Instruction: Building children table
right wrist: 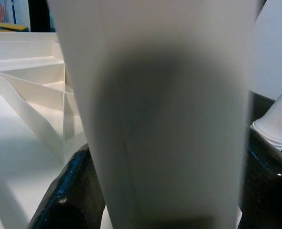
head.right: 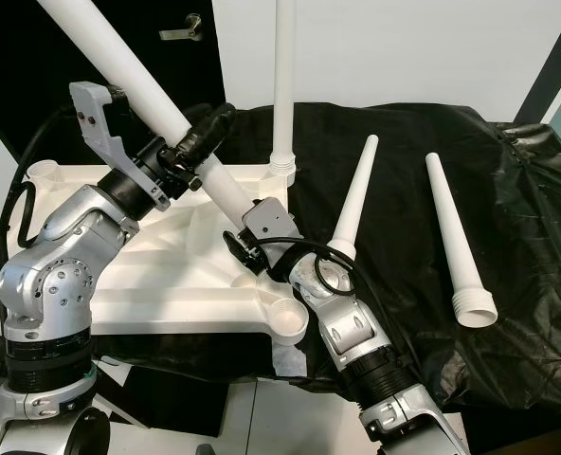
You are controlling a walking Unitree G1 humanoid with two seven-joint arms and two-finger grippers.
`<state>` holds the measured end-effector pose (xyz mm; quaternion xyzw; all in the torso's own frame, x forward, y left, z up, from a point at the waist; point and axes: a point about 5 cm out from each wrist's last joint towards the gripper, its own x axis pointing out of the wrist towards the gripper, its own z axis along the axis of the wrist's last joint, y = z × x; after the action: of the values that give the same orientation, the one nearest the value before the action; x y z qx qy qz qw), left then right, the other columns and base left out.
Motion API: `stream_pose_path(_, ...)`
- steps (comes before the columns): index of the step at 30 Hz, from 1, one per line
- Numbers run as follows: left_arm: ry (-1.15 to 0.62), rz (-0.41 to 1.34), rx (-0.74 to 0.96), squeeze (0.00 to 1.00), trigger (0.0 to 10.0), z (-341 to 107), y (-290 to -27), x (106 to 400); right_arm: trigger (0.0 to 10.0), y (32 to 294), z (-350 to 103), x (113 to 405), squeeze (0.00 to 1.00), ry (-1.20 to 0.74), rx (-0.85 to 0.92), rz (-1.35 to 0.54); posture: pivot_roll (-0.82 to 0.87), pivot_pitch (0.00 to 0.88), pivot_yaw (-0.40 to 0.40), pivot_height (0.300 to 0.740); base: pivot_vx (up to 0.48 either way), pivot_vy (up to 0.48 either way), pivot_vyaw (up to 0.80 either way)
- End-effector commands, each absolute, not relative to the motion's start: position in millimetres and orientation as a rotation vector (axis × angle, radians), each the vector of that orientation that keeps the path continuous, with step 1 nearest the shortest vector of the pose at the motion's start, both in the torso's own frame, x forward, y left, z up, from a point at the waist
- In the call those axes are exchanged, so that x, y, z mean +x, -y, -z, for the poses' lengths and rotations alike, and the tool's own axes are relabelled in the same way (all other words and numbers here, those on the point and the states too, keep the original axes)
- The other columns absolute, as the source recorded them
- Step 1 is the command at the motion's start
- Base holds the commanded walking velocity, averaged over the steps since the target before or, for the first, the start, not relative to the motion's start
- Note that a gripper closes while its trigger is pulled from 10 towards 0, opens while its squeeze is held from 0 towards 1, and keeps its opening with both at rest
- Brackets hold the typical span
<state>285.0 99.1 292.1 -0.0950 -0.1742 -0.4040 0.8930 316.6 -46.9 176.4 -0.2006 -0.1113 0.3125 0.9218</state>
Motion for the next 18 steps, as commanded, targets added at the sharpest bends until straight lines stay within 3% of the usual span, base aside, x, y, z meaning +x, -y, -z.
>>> stream_pose_path(1,0.404,0.855,-0.183,0.00,10.0,-296.8,-94.1,278.8,10.0,41.8,-176.7,317.0,0.00,0.218,-0.412,-0.660,0.03,0.000,0.010,0.740,0.000,0.000,0.00)
stream_pose_path(5,0.423,0.868,-0.158,0.00,10.0,-298.2,-87.8,275.1,10.0,40.6,-177.1,317.9,0.00,0.203,-0.406,-0.661,0.03,0.000,0.011,0.740,0.000,0.000,0.00)
stream_pose_path(6,0.425,0.867,-0.155,0.00,10.0,-298.6,-86.7,275.0,7.9,40.6,-176.5,318.4,0.00,0.194,-0.404,-0.661,0.03,0.000,0.011,0.740,0.000,0.000,0.00)
stream_pose_path(7,0.430,0.868,-0.157,0.00,10.0,-299.7,-85.8,274.6,8.3,40.9,-175.7,319.0,0.00,0.183,-0.403,-0.656,0.03,0.000,0.011,0.740,0.000,0.000,0.00)
stream_pose_path(8,0.435,0.867,-0.157,0.00,10.0,-300.5,-85.2,274.2,9.6,41.1,-175.2,319.4,0.00,0.175,-0.402,-0.653,0.03,0.000,0.011,0.740,0.000,0.000,0.00)
stream_pose_path(15,0.445,0.871,-0.151,0.00,10.0,-302.1,-83.3,273.5,9.6,42.0,-174.1,320.9,0.00,0.160,-0.405,-0.646,0.03,0.000,0.011,0.740,0.000,0.000,0.00)
stream_pose_path(16,0.447,0.876,-0.151,0.00,10.0,-302.6,-82.4,273.0,4.9,42.7,-174.5,321.6,0.00,0.162,-0.406,-0.639,0.02,0.000,0.012,0.740,0.000,0.000,0.00)
stream_pose_path(17,0.449,0.878,-0.150,0.00,10.0,-303.1,-81.5,272.8,3.1,43.0,-175.0,322.1,0.00,0.163,-0.404,-0.638,0.02,0.000,0.012,0.740,0.000,0.000,0.00)
stream_pose_path(18,0.449,0.878,-0.150,0.00,10.0,-303.1,-81.5,272.8,3.1,43.0,-175.0,322.1,0.00,0.163,-0.404,-0.638,0.02,0.000,0.012,0.740,0.000,0.000,0.00)
